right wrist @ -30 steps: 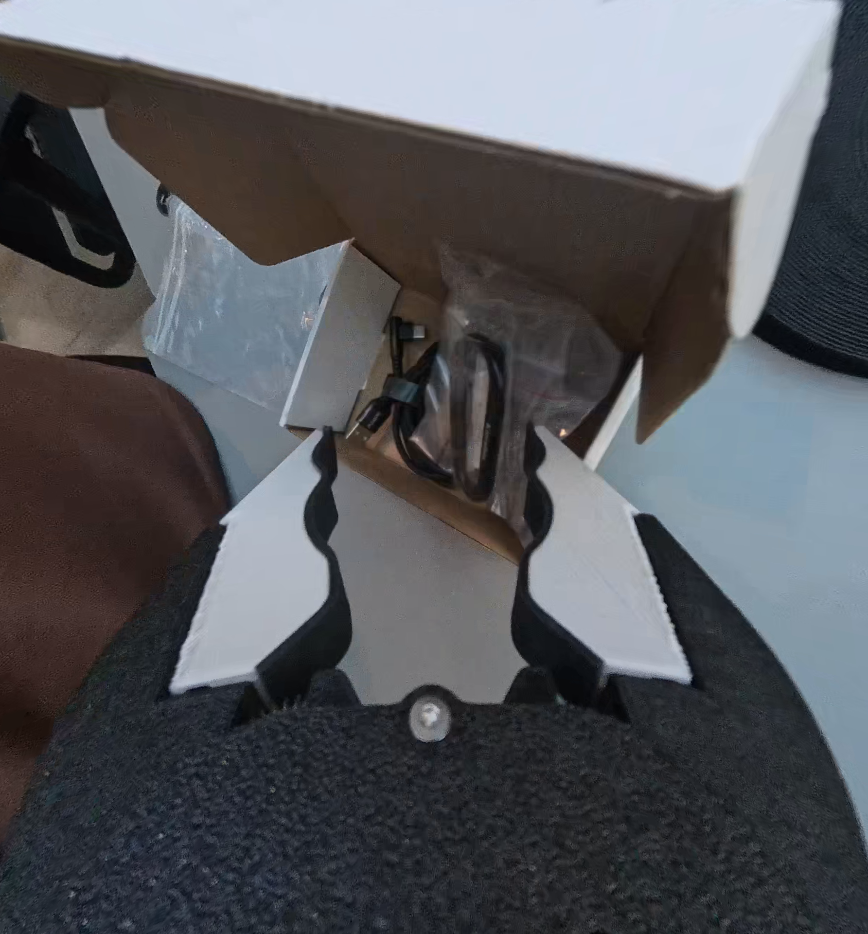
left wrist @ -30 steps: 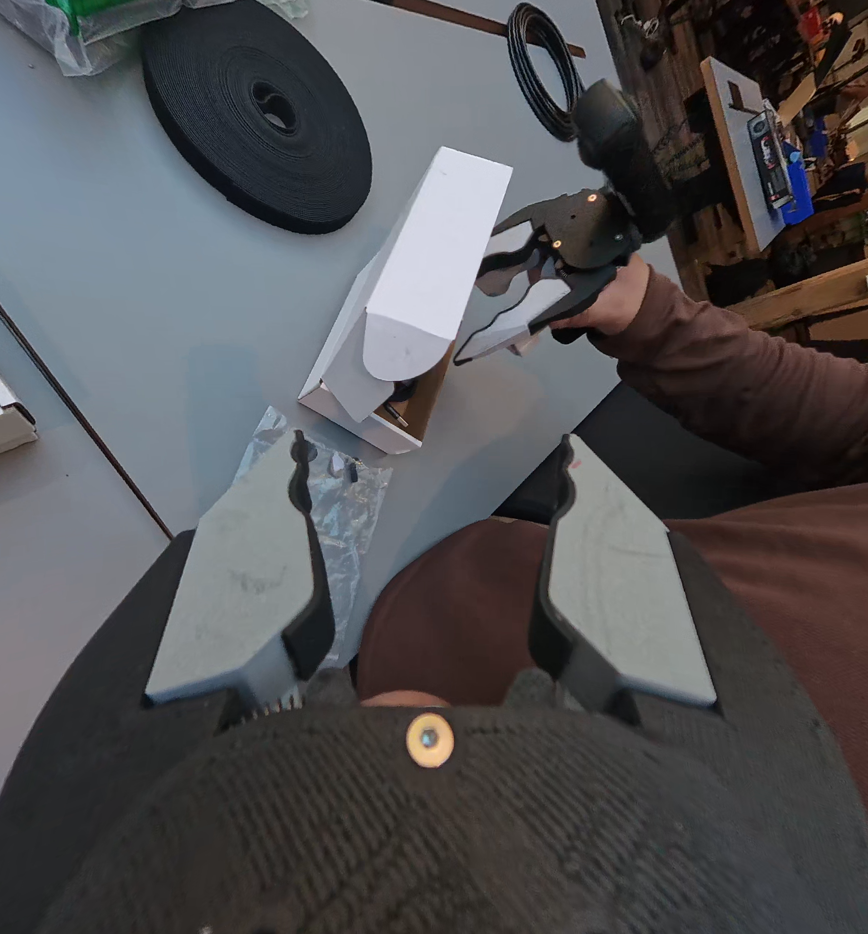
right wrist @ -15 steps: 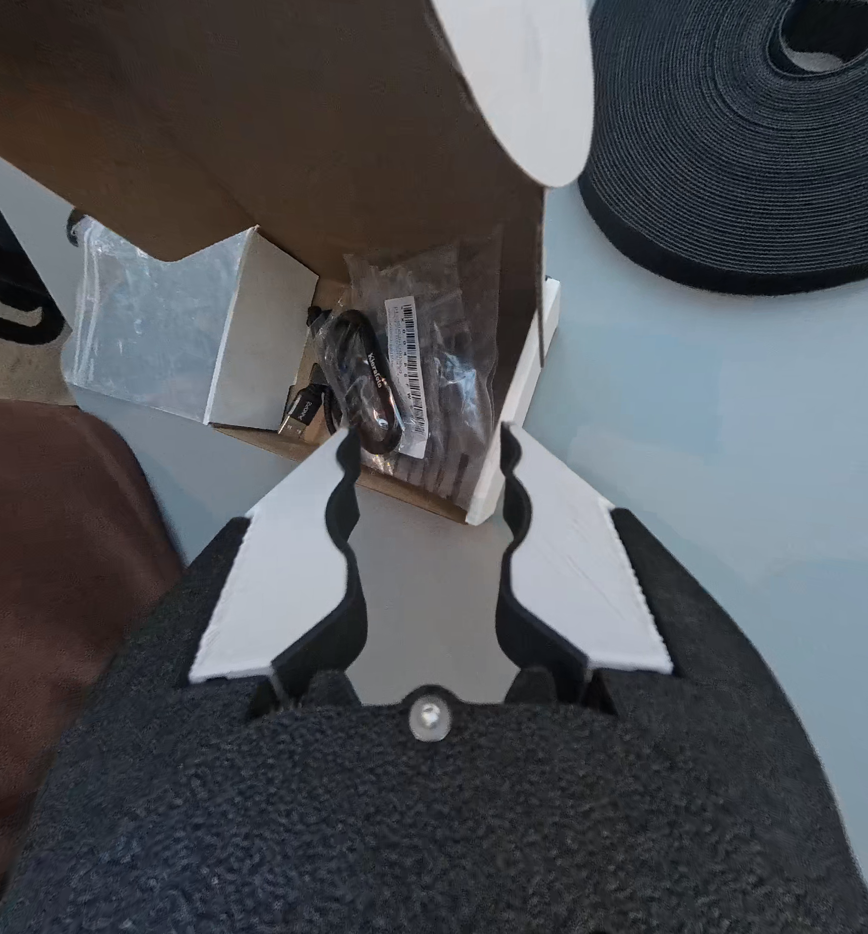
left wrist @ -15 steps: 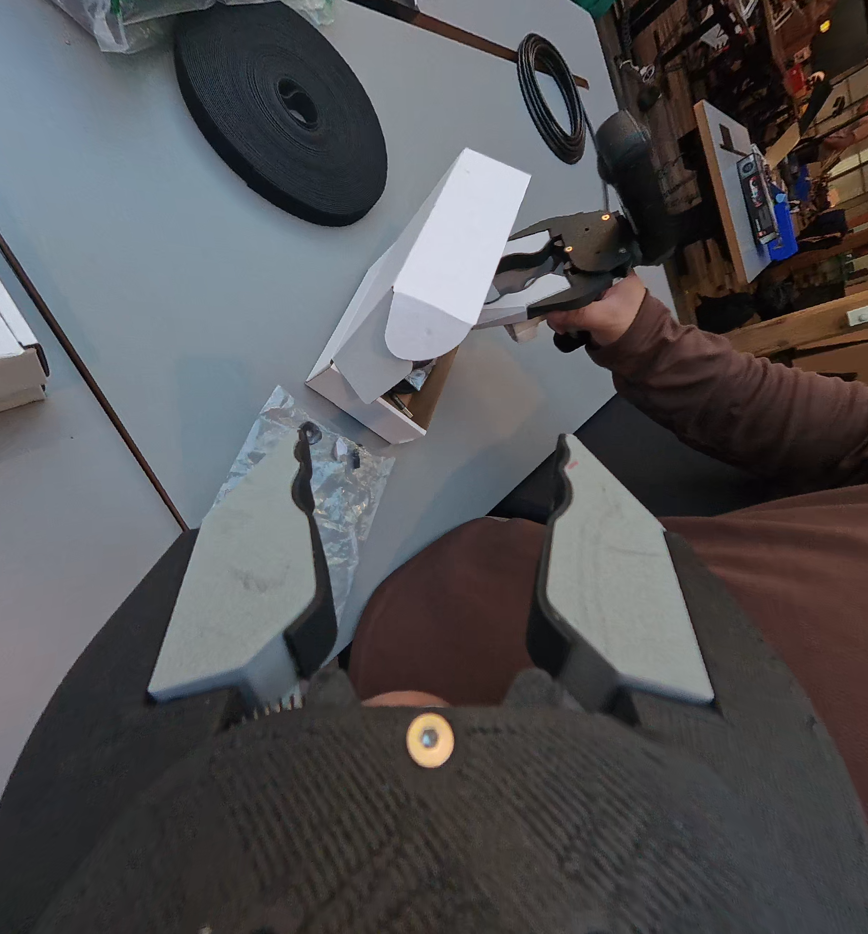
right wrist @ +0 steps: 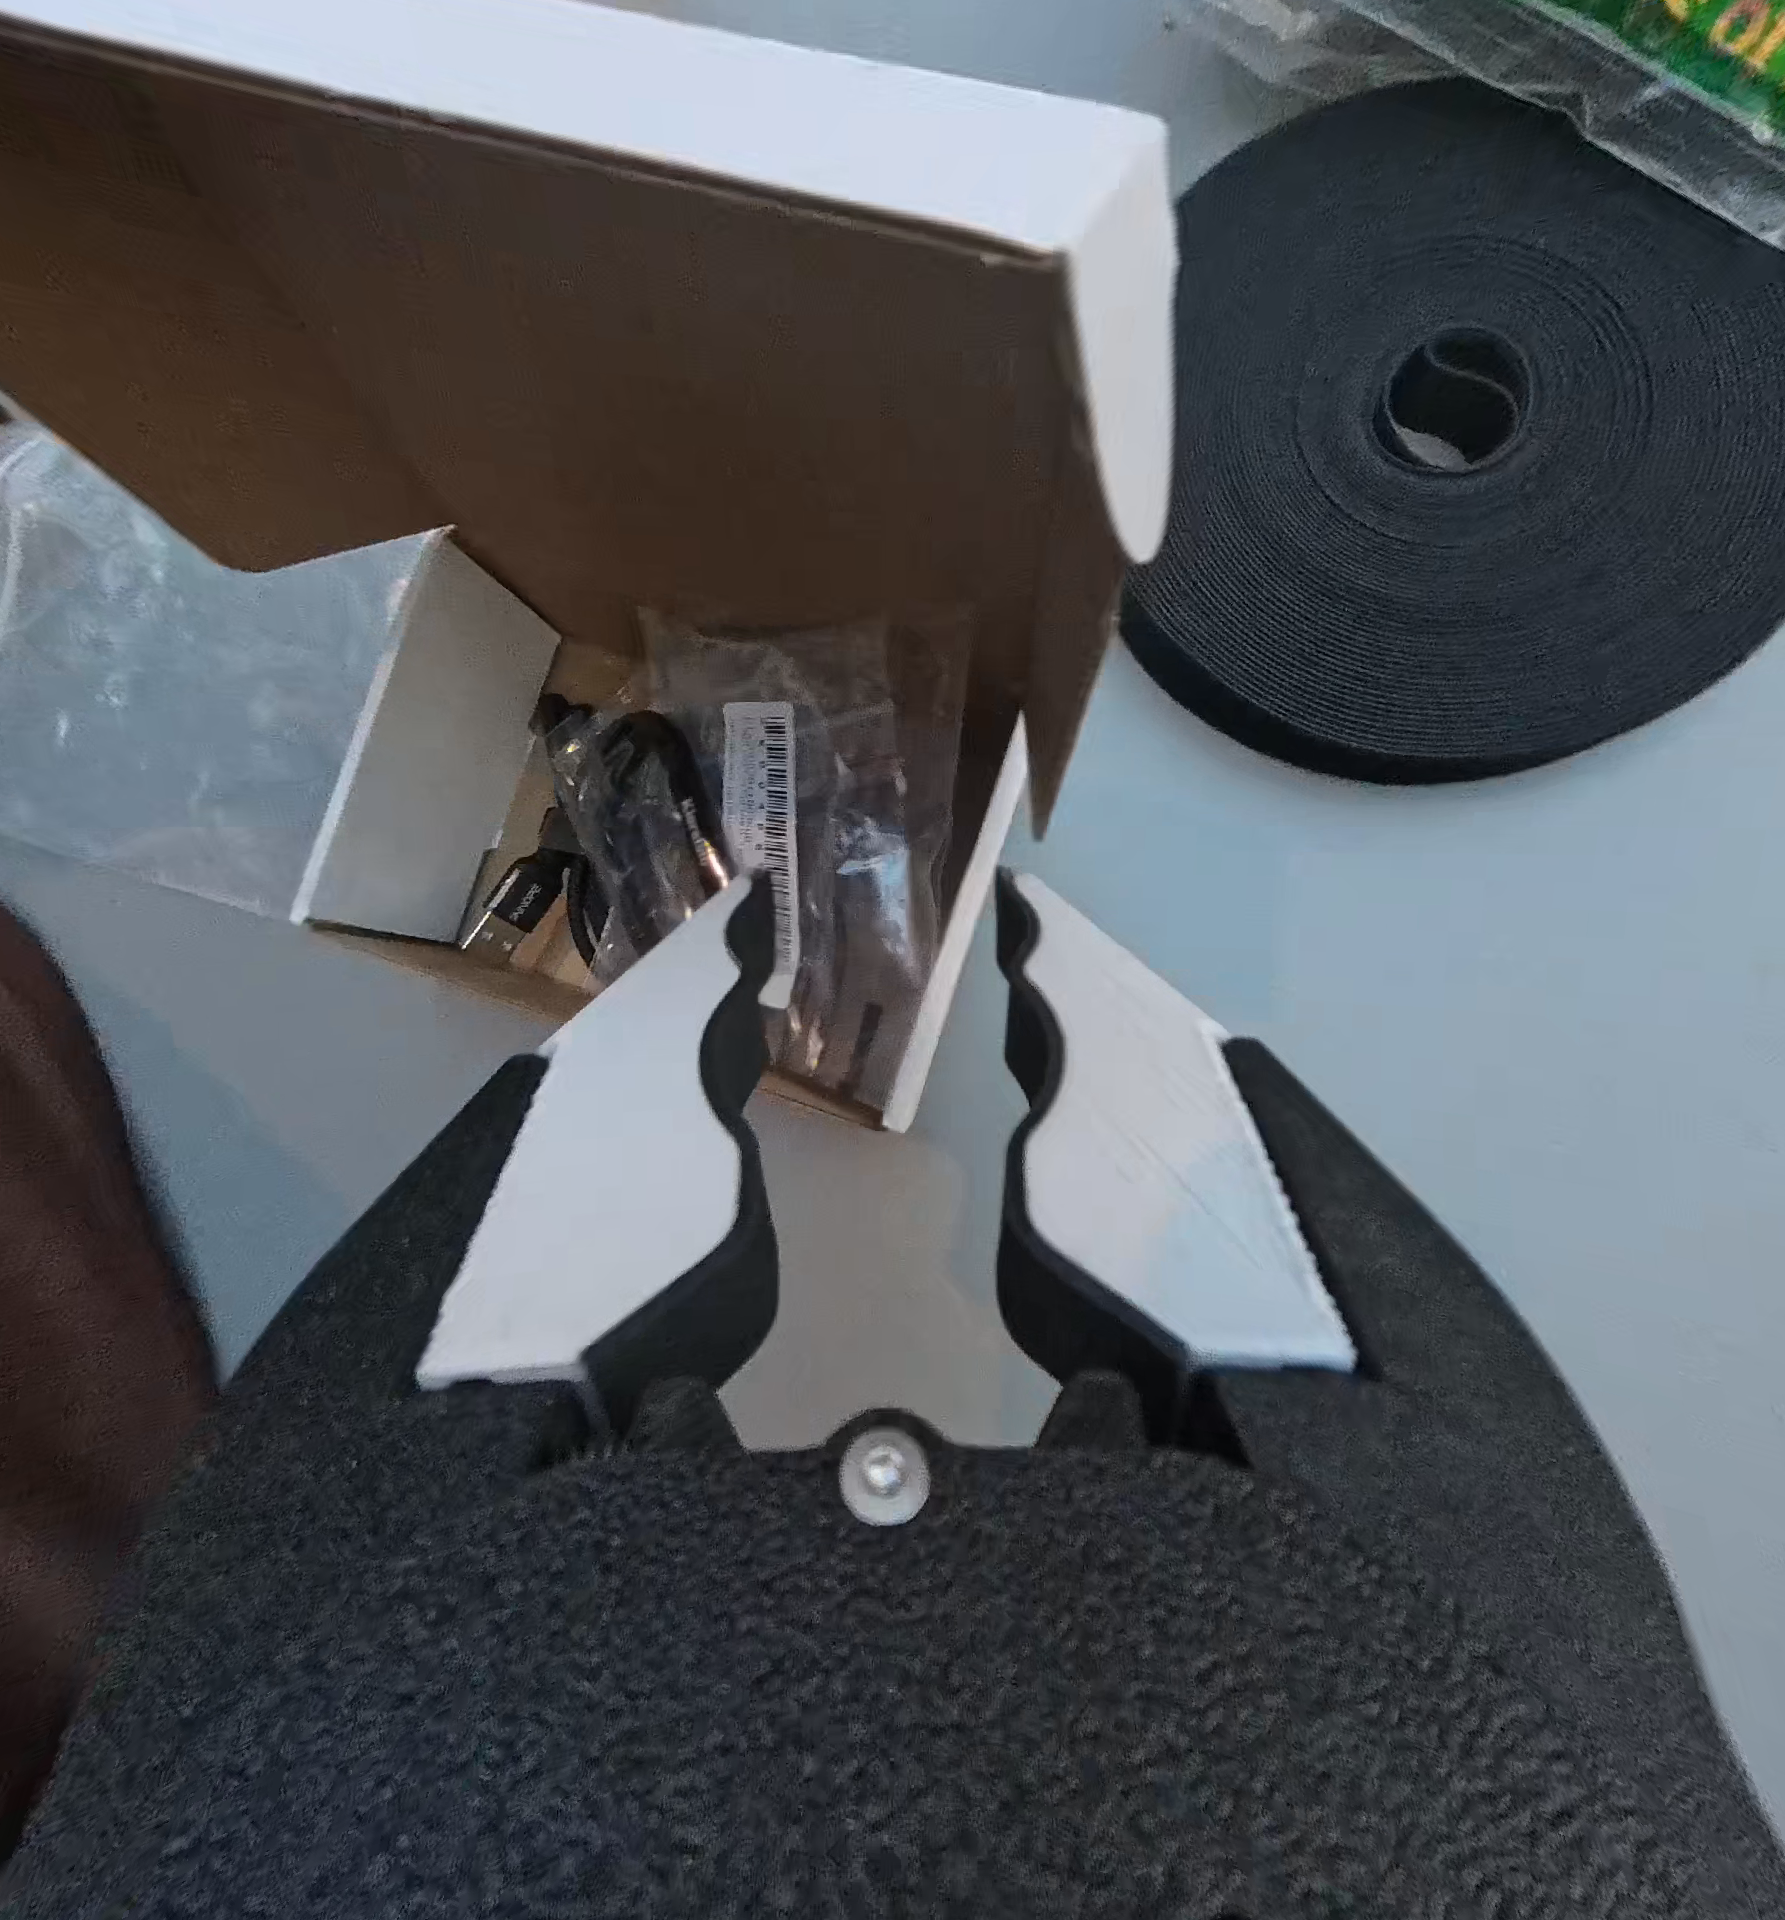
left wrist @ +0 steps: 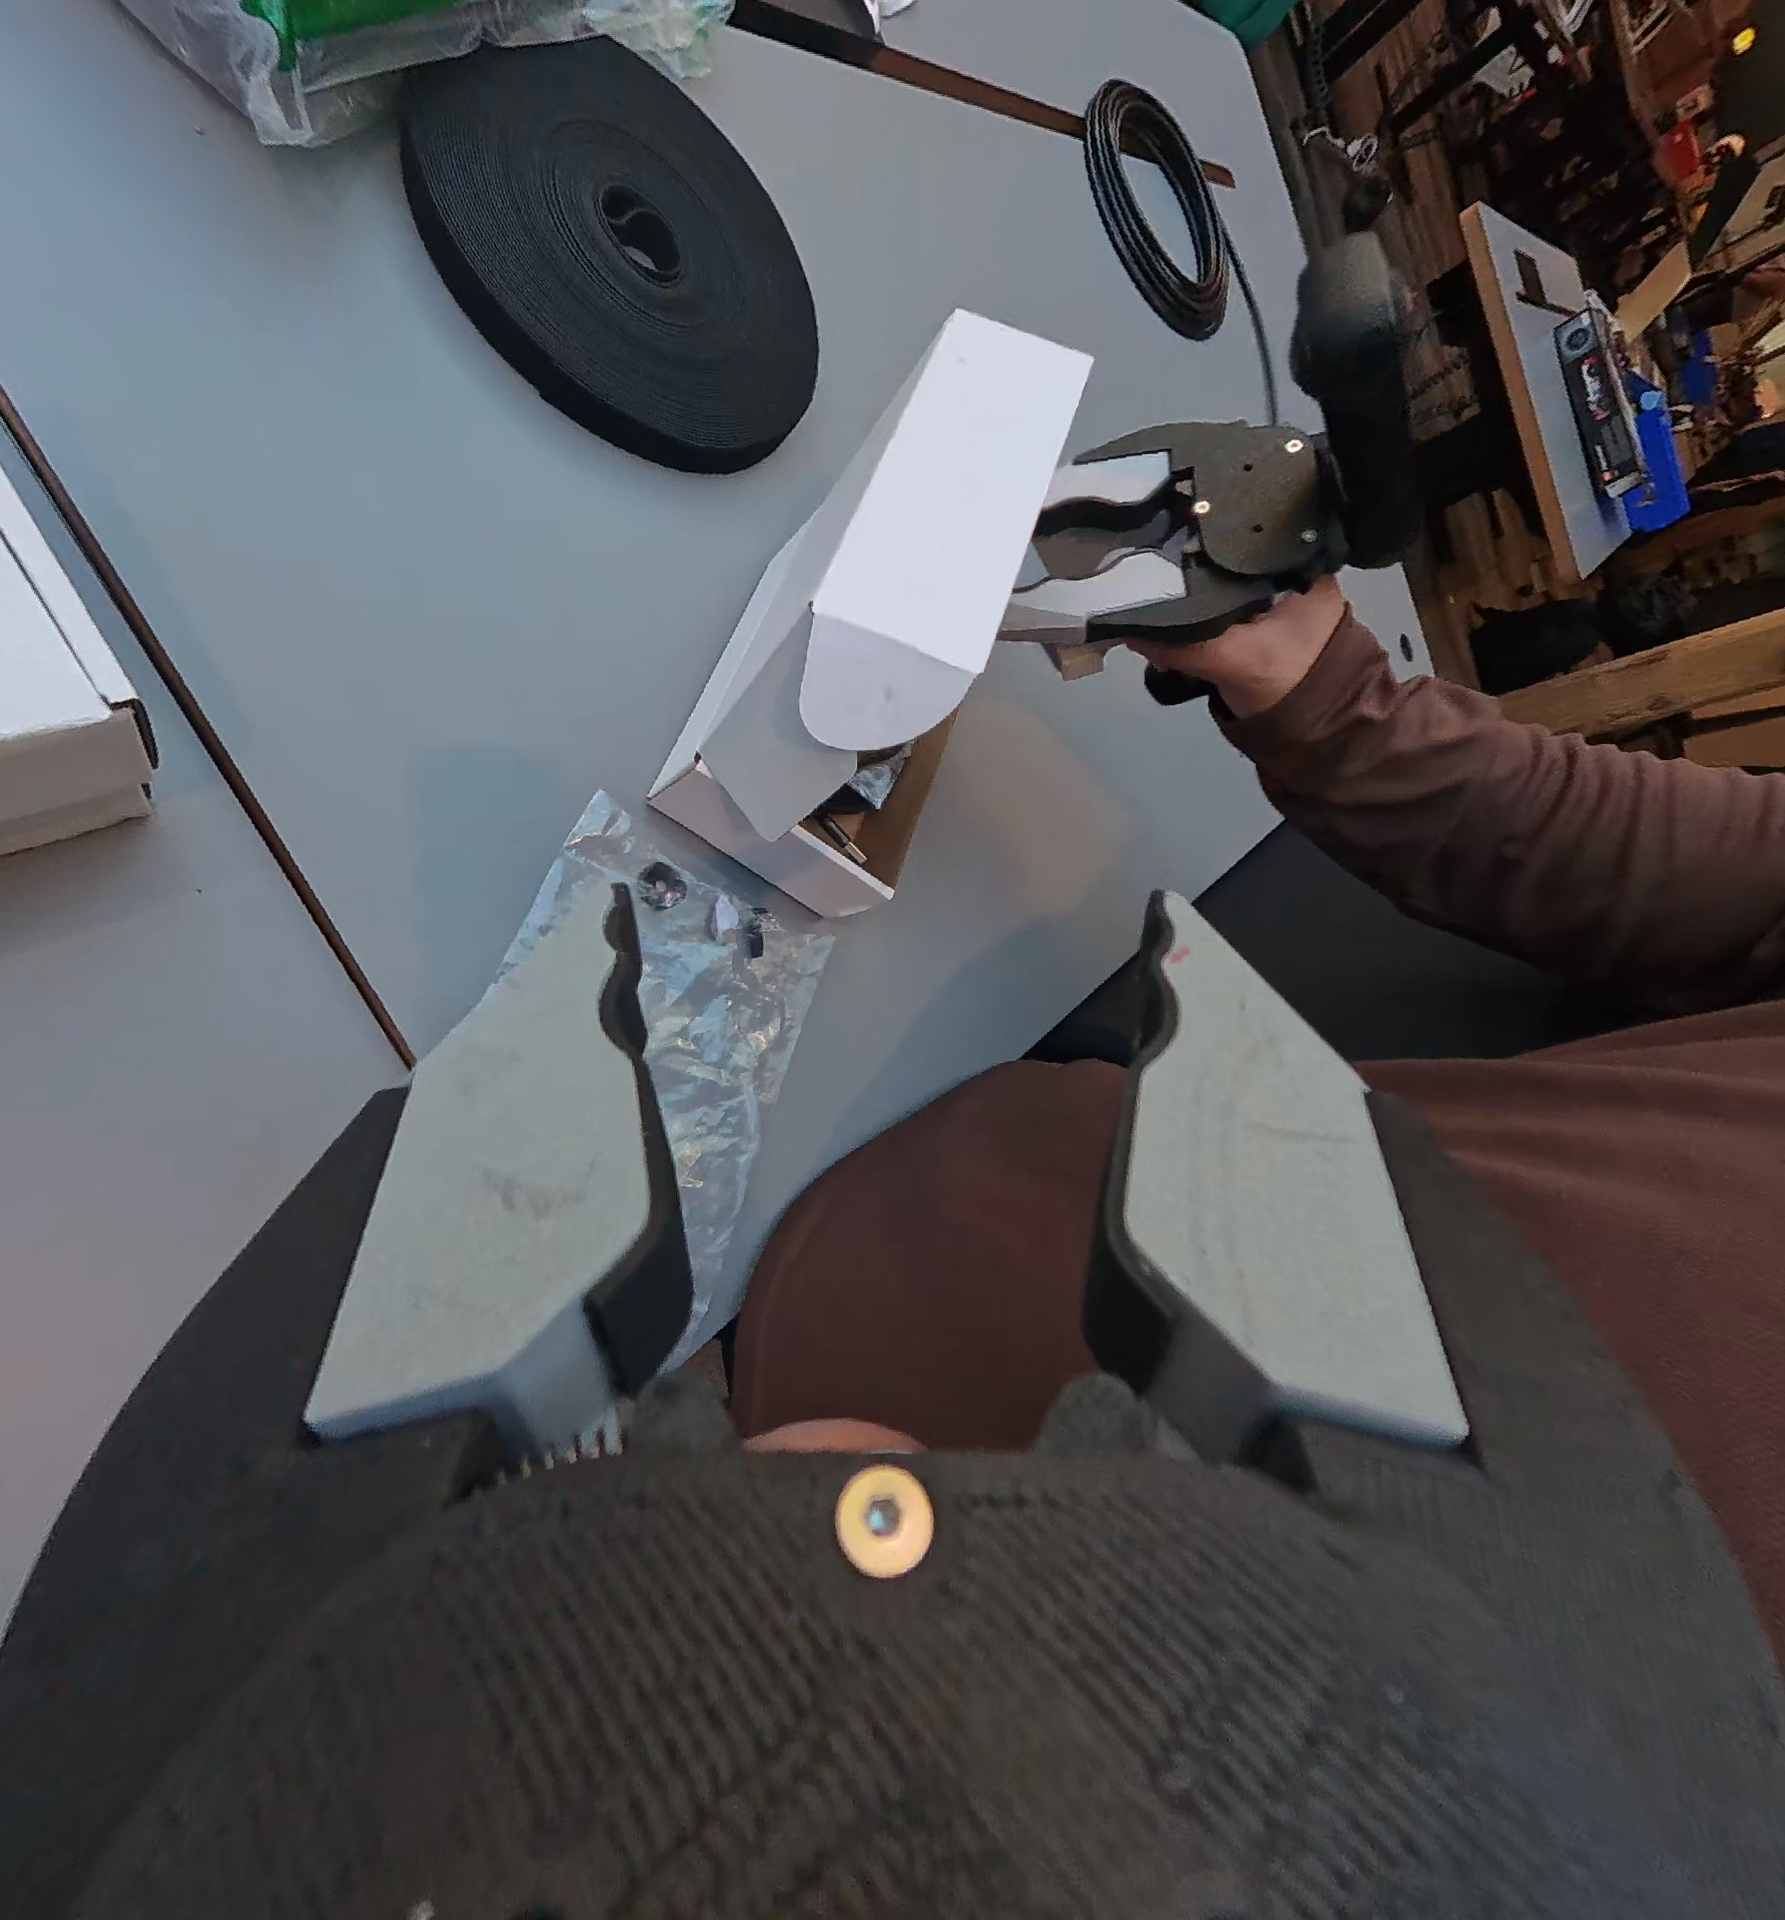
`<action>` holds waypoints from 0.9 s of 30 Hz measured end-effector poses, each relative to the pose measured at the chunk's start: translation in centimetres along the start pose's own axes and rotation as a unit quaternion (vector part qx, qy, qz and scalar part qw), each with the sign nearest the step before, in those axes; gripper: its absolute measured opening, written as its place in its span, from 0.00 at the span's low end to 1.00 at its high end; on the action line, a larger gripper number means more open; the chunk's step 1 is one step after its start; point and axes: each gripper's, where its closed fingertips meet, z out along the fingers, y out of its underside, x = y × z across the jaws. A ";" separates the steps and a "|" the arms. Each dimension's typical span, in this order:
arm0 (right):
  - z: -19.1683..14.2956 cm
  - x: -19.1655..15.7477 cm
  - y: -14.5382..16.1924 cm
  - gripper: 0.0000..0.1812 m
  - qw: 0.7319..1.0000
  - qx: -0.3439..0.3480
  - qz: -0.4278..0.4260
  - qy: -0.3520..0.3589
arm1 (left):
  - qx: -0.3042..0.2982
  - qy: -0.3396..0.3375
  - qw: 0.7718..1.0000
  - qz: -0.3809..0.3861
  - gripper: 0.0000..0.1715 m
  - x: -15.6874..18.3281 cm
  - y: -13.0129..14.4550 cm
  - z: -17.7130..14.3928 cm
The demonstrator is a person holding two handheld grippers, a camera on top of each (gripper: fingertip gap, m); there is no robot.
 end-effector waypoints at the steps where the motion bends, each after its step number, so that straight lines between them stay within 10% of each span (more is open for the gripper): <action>1: 0.0 -1.0 0.1 0.18 1.000 -0.003 -0.024 -0.015 | 0.000 0.001 1.000 -0.003 0.54 0.0 0.2 0.0; 27: 6.0 -5.1 2.2 0.14 0.966 -0.195 -0.125 -0.119 | 0.000 0.014 1.000 -0.026 0.54 -0.3 2.6 -0.8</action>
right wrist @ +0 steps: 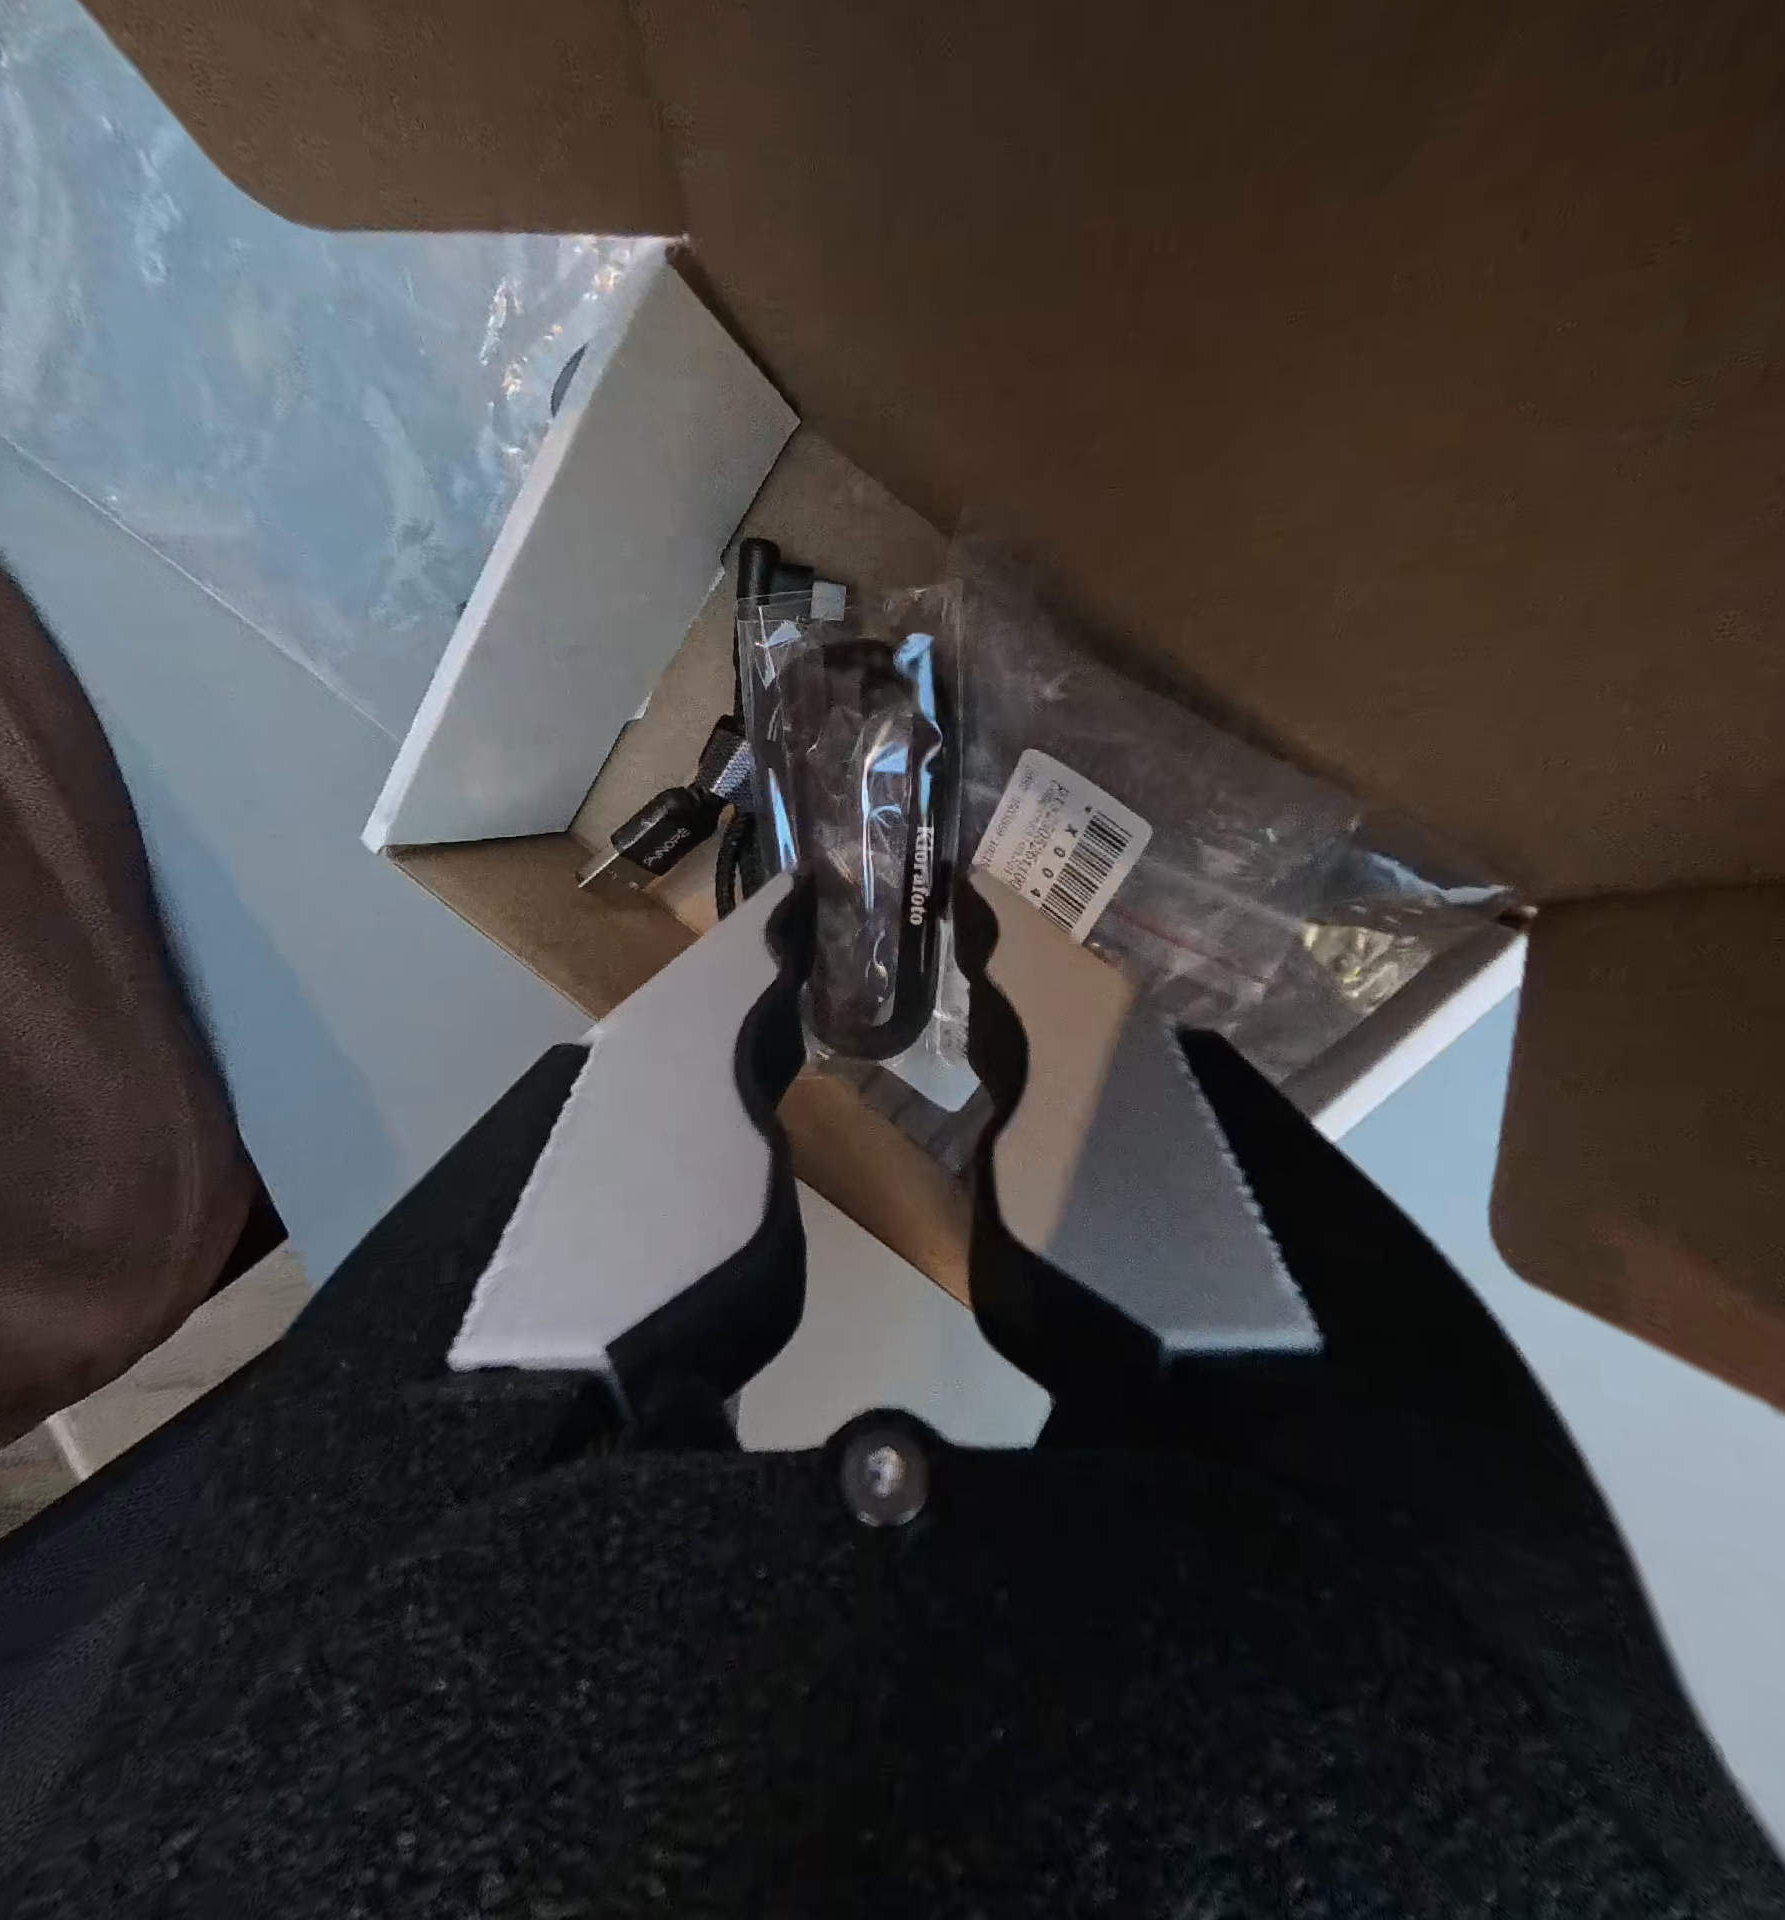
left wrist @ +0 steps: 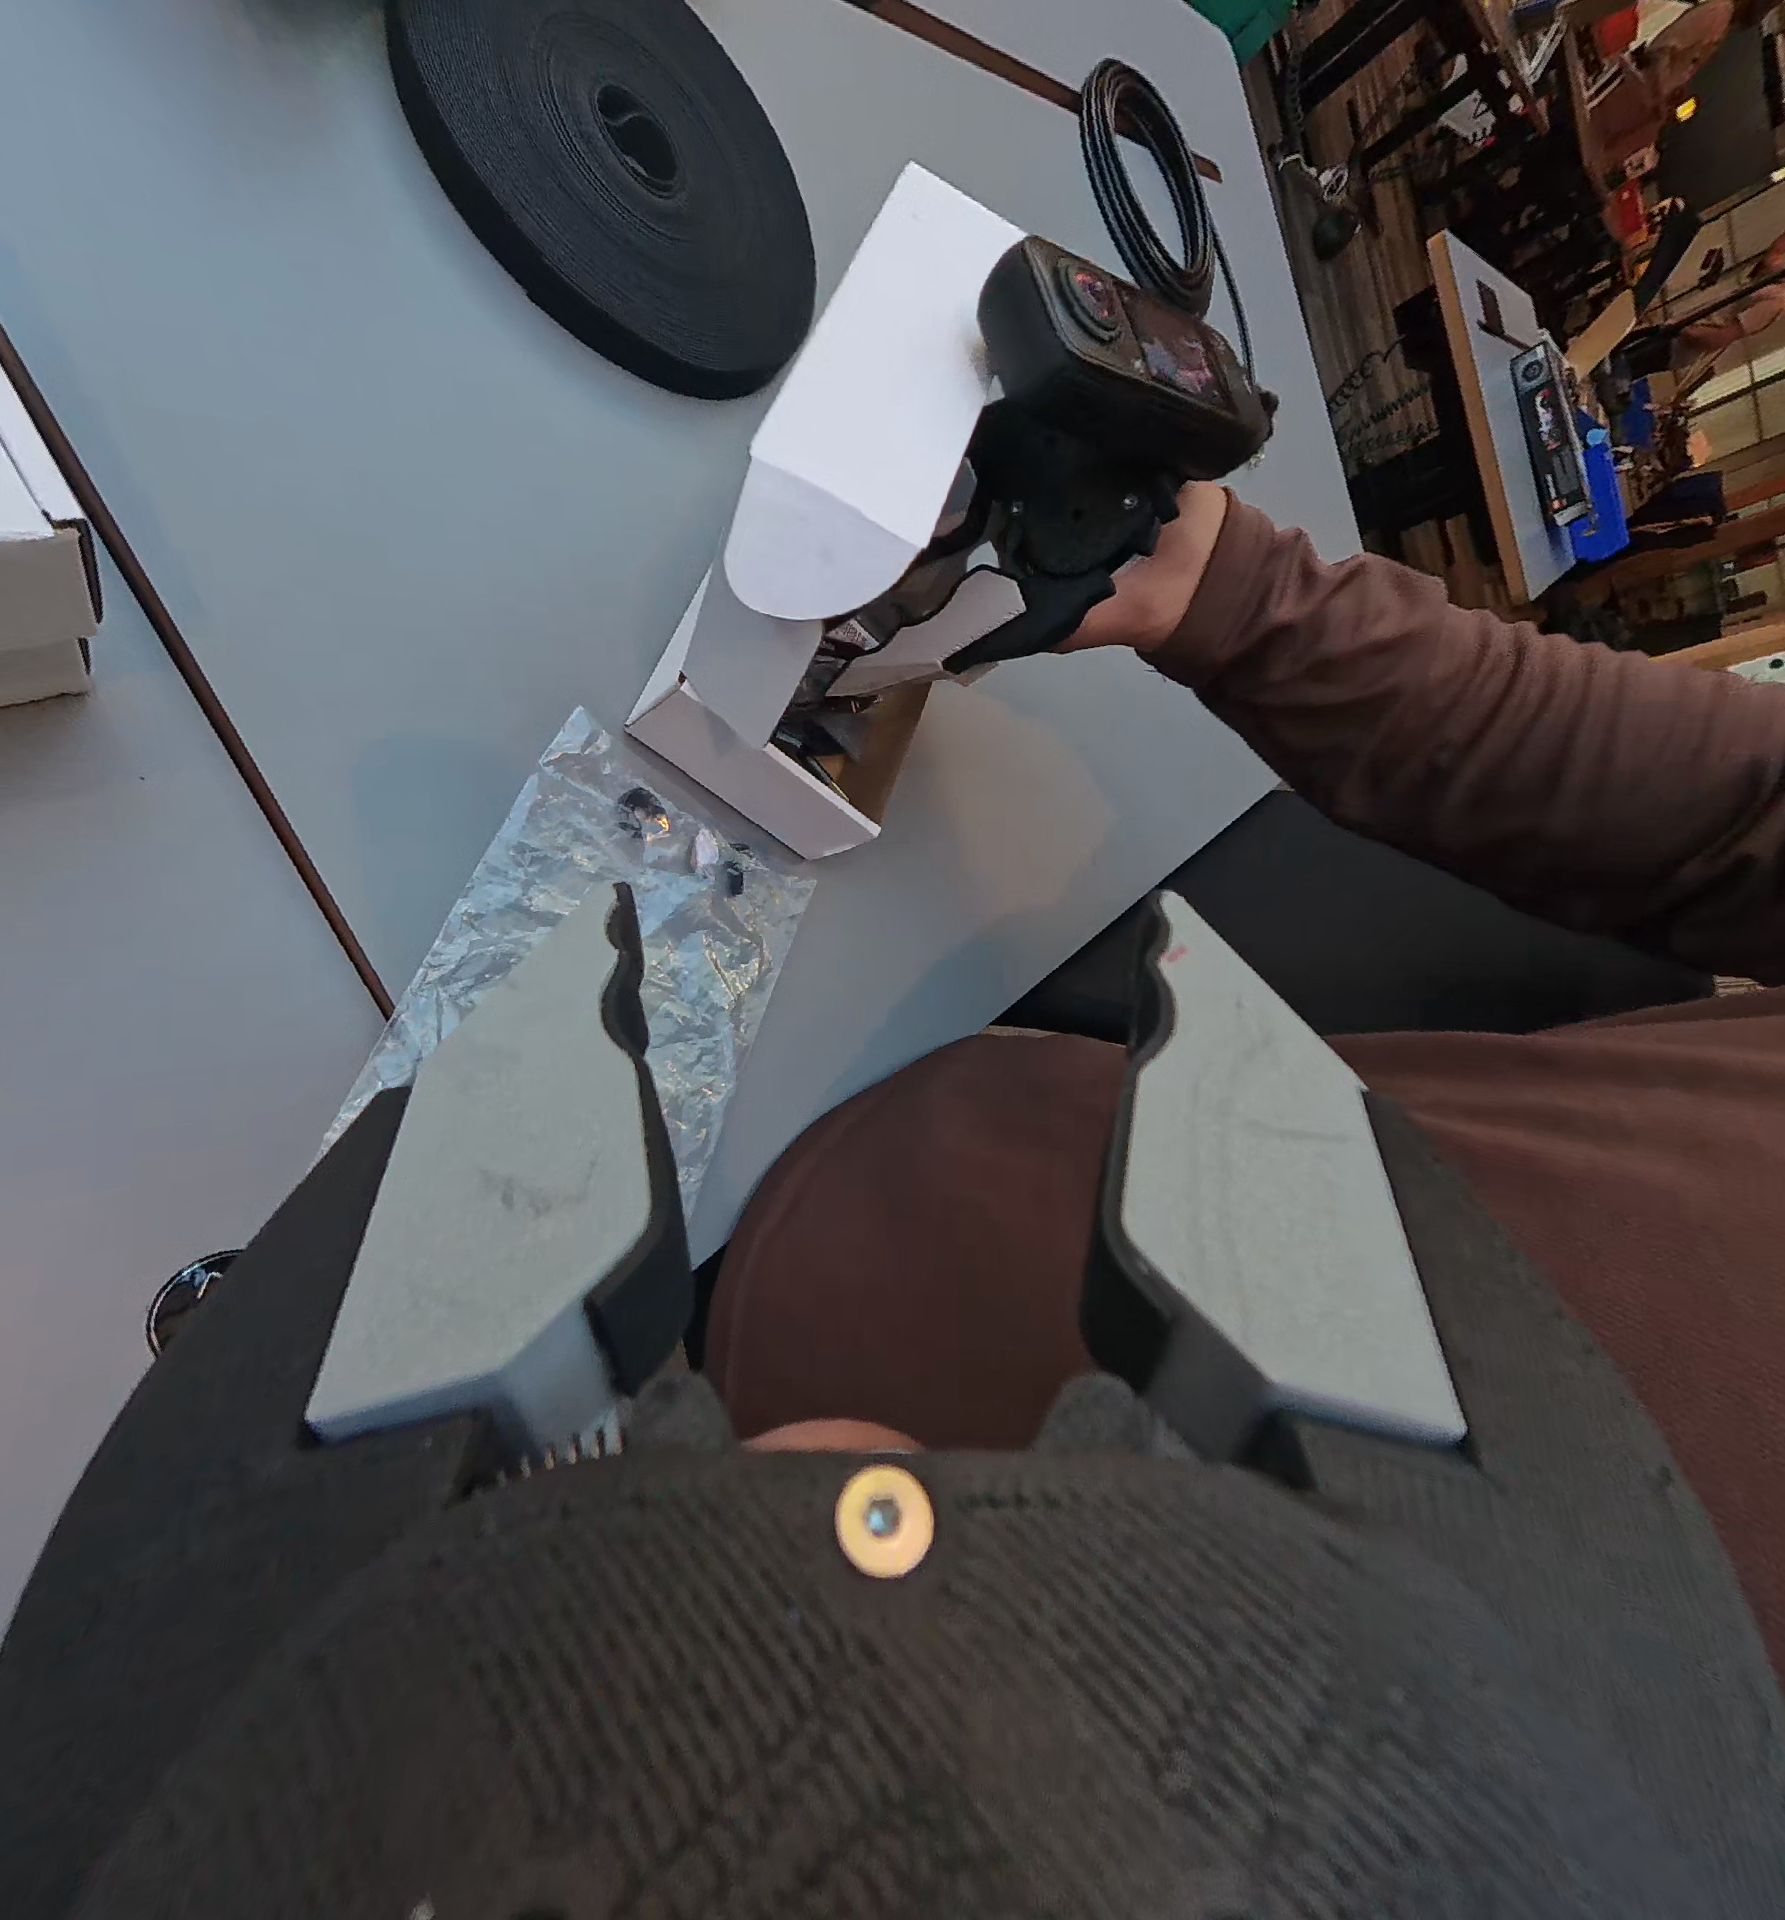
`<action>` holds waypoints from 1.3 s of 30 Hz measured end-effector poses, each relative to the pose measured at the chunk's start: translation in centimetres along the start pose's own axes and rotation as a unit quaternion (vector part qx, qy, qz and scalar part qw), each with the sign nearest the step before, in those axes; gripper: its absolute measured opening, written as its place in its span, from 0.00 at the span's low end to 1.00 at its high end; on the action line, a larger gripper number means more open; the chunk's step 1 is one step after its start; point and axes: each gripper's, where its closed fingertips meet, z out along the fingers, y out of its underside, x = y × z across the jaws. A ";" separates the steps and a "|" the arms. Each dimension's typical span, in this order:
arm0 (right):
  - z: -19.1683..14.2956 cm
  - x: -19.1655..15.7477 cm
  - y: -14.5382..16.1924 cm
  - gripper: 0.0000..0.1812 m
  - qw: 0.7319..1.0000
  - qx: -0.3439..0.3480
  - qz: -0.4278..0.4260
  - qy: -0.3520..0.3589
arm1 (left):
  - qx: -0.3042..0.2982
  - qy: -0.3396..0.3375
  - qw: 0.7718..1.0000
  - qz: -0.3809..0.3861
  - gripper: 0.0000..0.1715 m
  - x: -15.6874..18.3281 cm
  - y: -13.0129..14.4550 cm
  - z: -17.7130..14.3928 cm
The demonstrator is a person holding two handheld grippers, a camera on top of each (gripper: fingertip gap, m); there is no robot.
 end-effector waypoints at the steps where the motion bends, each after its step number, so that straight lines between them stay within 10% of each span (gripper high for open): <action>1: -0.1 0.1 0.0 0.12 1.000 -0.004 -0.012 0.005 | -0.001 0.001 1.000 0.001 0.54 0.0 0.0 0.0; 12: -3.8 -0.8 0.0 0.03 0.995 0.092 0.009 0.023 | -0.002 0.004 1.000 -0.002 0.54 -0.4 0.0 0.0; 20: -15.6 -1.8 0.6 0.02 0.973 0.228 0.035 0.001 | -0.006 0.009 1.000 0.005 0.53 -0.6 -0.4 0.0; 30: -34.4 5.7 -12.4 0.02 0.844 0.523 0.113 0.032 | -0.003 0.040 0.999 0.018 0.53 0.4 -0.8 0.8; 39: -32.5 5.8 -21.0 0.02 0.805 0.569 0.162 -0.045 | 0.035 0.035 0.999 0.008 0.54 -0.9 1.9 -3.0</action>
